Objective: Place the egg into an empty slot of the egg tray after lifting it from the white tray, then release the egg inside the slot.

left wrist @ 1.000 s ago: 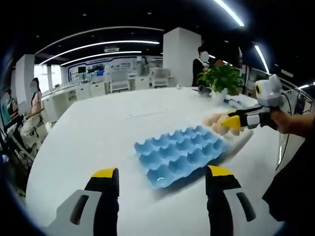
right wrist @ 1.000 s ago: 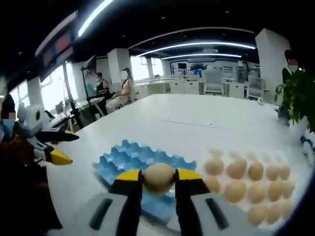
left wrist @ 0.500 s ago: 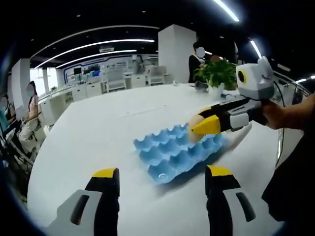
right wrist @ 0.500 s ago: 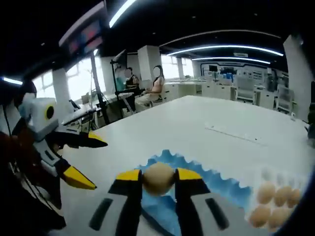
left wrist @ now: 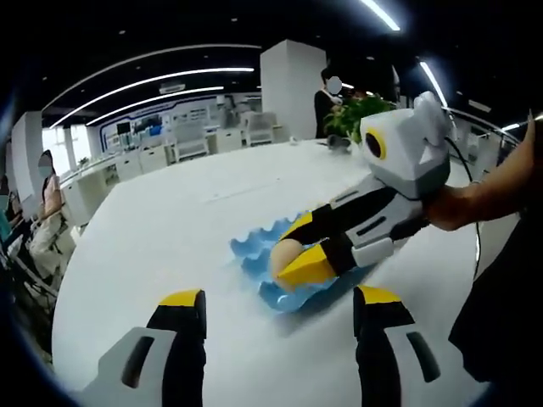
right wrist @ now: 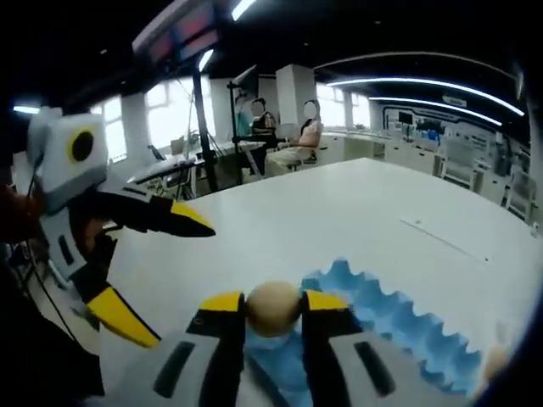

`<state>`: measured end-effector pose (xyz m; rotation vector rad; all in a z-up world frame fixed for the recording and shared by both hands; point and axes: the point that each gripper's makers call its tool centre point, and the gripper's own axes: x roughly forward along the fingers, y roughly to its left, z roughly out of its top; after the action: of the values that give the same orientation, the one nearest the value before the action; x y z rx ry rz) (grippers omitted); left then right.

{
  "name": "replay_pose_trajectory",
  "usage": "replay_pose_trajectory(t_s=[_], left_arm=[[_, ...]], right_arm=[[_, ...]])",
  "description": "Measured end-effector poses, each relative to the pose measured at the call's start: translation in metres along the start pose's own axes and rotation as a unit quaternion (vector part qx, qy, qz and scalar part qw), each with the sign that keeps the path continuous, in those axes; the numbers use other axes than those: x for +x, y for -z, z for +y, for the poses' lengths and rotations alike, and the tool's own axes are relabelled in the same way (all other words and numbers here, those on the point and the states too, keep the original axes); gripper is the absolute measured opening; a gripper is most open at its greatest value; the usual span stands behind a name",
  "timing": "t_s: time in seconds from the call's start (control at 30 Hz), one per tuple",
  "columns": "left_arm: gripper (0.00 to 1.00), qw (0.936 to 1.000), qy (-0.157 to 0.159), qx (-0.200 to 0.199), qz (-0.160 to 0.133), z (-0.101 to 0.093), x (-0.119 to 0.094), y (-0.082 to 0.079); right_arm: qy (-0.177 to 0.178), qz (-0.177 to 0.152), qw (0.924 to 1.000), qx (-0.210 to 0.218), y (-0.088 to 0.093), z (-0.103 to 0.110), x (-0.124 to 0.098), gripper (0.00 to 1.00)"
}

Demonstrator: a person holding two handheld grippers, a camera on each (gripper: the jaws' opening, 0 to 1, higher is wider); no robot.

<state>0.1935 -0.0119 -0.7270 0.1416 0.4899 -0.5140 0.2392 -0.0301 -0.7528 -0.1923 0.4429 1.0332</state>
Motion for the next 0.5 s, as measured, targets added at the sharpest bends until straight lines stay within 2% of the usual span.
replay_pose_trajectory(t_s=[0.5], left_arm=[[0.71, 1.0, -0.002, 0.005, -0.001, 0.005, -0.001, 0.0]], right_arm=[[-0.016, 0.026, 0.9981, -0.053, 0.023, 0.004, 0.008, 0.25]])
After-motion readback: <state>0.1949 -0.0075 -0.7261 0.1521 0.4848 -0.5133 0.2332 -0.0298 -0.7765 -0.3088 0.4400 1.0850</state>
